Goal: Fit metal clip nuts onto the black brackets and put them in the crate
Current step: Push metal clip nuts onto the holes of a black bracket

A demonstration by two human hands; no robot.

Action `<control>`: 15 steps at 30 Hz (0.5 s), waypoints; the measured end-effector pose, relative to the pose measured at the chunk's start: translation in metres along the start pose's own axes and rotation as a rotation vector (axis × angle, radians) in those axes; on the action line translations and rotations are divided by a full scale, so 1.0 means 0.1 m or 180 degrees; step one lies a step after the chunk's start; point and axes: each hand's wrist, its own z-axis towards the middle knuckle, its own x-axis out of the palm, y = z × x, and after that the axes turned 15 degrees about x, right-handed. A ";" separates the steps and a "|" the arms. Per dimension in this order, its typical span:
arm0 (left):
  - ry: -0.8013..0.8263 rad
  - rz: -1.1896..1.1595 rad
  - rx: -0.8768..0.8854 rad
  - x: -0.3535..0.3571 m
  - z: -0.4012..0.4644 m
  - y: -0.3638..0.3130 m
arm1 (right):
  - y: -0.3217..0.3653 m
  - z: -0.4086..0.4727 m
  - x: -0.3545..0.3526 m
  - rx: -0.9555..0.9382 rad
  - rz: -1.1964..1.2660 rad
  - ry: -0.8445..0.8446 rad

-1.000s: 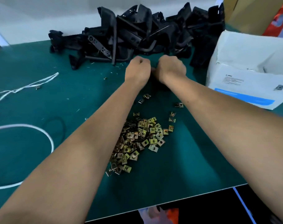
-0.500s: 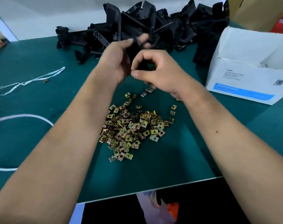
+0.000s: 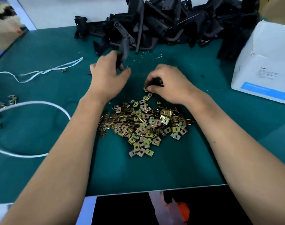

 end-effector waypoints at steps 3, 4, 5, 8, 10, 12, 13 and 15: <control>0.0276 -0.0058 -0.0086 -0.01 -0.01 0.01 | 0.00 -0.04 0.03 -0.0001 0.0191 -0.0012; 0.0294 -0.0074 -0.0084 -0.01 0.00 0.01 | 0.00 -0.06 0.04 0.0026 0.0315 -0.0056; 0.0284 -0.0091 -0.0080 0.00 0.00 0.02 | -0.02 -0.08 0.04 0.0069 0.0459 -0.0105; 0.0273 -0.0061 -0.0076 0.03 0.01 0.01 | -0.05 -0.11 0.02 0.0160 0.0737 -0.0192; 0.0337 0.0059 -0.0002 0.04 0.01 0.00 | -0.05 -0.14 -0.01 0.0165 0.0763 -0.0210; 0.0327 0.0064 0.0113 0.04 0.00 -0.04 | -0.03 -0.17 -0.04 0.0163 0.0826 -0.0236; 0.0278 -0.0009 0.0180 0.04 -0.01 -0.06 | -0.02 -0.18 -0.04 0.0168 0.0898 -0.0235; 0.0203 -0.0197 0.0289 0.04 -0.03 -0.10 | 0.00 -0.21 -0.05 0.0169 0.1002 -0.0220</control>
